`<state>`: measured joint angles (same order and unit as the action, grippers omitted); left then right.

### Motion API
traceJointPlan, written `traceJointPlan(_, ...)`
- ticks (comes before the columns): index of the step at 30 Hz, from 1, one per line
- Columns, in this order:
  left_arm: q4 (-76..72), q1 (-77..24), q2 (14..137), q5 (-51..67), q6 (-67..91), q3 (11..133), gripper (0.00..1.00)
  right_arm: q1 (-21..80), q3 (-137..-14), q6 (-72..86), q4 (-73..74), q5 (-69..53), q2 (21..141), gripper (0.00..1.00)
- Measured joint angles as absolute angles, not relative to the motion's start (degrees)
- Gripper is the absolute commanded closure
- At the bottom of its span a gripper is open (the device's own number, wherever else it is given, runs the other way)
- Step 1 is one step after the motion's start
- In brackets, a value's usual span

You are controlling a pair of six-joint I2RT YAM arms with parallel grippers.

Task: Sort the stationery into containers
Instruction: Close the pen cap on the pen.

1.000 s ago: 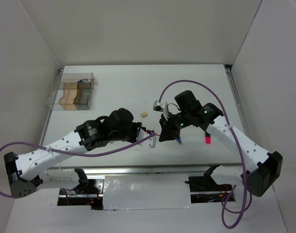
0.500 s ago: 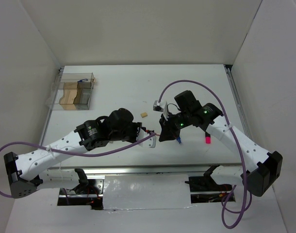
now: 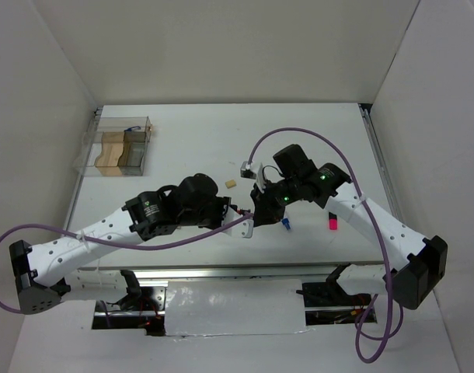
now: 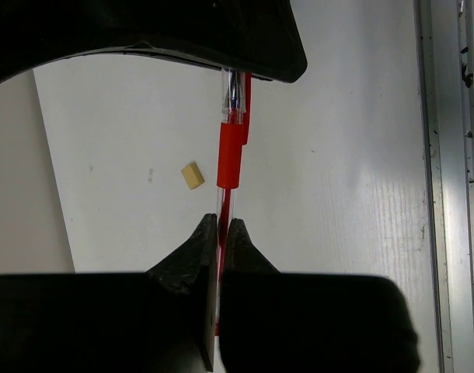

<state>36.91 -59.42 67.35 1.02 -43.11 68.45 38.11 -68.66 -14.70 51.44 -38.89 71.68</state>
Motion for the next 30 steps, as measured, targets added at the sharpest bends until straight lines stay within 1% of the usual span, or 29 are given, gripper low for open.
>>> traceJointPlan(10,38.44,-59.31,67.83,1.65,-40.36,69.97,1.00,38.22,-68.79,-13.34,50.54,-39.18,71.61,1.00)
traceJointPlan(23,45.56,-58.67,70.46,2.42,-36.49,75.66,1.00,39.94,-68.73,-13.37,47.94,-39.42,71.59,1.00)
traceJointPlan(30,46.46,-58.59,70.46,2.20,-35.79,75.77,0.99,40.16,-67.77,-13.50,46.17,-39.90,71.59,1.00)
